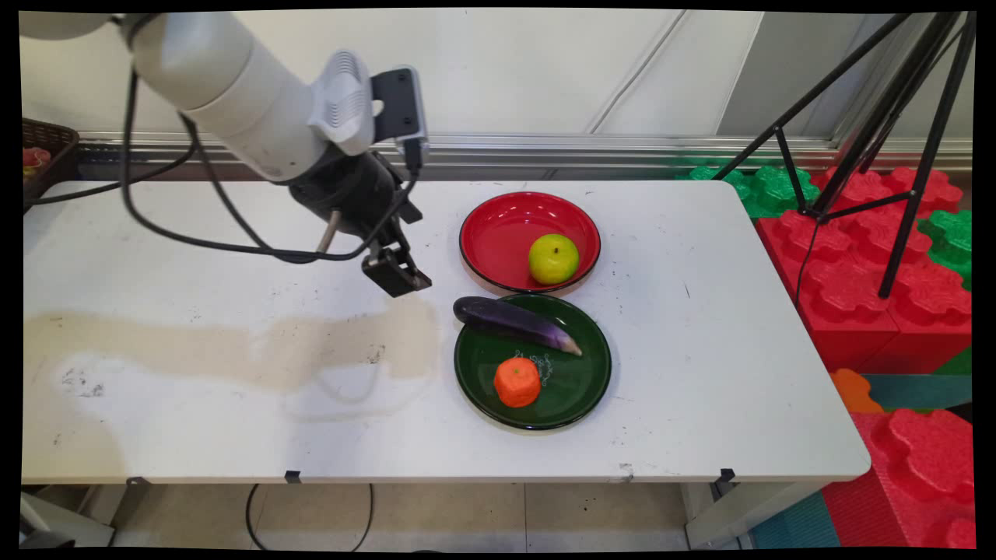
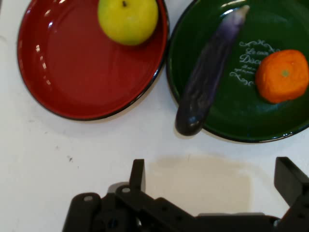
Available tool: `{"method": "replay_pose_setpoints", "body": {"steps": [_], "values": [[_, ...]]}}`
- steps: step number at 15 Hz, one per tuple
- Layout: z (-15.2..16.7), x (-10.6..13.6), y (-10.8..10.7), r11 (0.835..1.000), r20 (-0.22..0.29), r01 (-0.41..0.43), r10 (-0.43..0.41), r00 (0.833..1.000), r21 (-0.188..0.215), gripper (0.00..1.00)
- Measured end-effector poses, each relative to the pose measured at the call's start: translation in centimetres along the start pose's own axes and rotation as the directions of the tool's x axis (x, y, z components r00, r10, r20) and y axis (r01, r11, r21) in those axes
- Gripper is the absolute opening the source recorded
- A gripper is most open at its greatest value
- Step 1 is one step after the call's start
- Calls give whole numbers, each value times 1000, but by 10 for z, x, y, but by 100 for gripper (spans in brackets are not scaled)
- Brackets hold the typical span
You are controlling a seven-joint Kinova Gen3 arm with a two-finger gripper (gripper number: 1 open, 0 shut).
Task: Pick up the eggplant from the green plate
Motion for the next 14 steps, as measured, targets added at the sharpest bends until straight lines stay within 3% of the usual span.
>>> {"method": "replay_pose_setpoints", "body": {"steps": [7, 14], "values": [[62, 48, -16, 995, 72, -83, 88, 994, -61, 100], [133, 68, -22, 981, 164, -114, 139, 977, -154, 100]]}}
